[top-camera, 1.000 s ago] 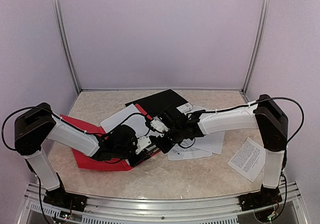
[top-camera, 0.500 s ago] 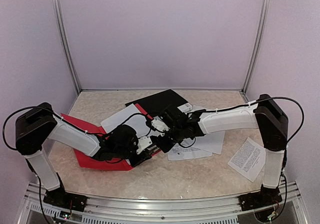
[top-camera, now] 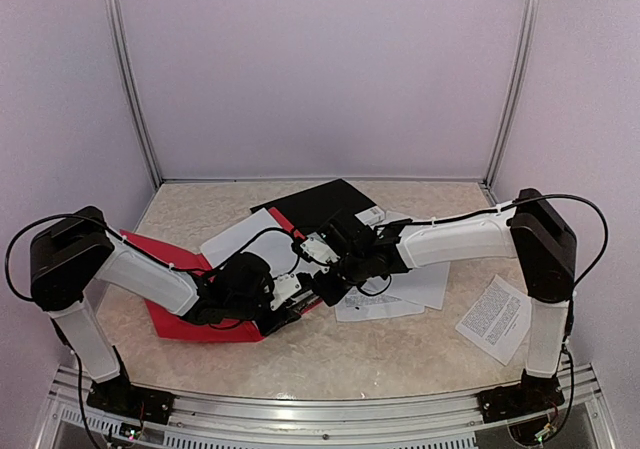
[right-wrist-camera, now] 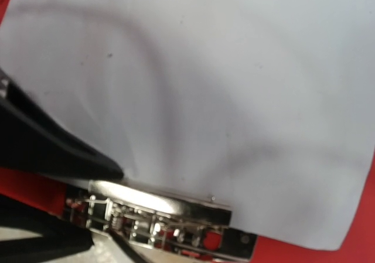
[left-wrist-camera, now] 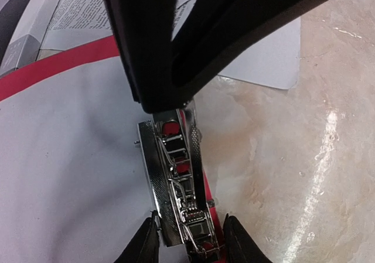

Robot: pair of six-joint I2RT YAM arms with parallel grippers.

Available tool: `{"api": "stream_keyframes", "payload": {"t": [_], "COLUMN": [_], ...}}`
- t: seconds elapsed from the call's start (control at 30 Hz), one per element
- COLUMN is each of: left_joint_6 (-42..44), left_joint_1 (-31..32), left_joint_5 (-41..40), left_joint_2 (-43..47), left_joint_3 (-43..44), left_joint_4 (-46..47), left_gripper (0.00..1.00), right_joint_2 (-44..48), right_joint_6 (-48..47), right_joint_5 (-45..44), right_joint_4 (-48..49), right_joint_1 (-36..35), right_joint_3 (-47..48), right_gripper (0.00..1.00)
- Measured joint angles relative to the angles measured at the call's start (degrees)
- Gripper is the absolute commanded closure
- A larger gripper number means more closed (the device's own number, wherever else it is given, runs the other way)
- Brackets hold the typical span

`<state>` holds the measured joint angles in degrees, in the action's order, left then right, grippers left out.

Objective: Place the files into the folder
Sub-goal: Clamp the file and folder together.

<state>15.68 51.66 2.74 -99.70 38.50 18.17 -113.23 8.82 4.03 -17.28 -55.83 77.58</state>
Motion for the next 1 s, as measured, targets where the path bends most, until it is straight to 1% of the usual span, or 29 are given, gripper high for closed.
{"api": "stream_keyframes", "payload": {"t": [0.27, 0.57, 1.0], "left_joint_6": [-0.9, -1.3, -2.1], "left_joint_1": [-0.5, -0.6, -0.7], "left_joint_5": [1.2, 1.3, 1.3], "left_joint_2": [0.0, -0.1, -0.1], "left_joint_3": [0.2, 0.5, 0.7], "left_joint_4": [-0.6, -0.9, -1.3], "left_gripper": [0.75, 0.79, 0.81], "right_joint_2": [0.0, 0.0, 0.0], "right_joint_6": [0.0, -0.2, -0.2], "right_joint_5": [0.0, 0.0, 2.7], "right_joint_4": [0.3, 0.4, 3.1], "right_joint_1": [0.0, 0.2, 1.9], "right_joint_3": [0.0, 0.0, -1.8], "right_gripper": [1.0, 1.0, 1.0]}}
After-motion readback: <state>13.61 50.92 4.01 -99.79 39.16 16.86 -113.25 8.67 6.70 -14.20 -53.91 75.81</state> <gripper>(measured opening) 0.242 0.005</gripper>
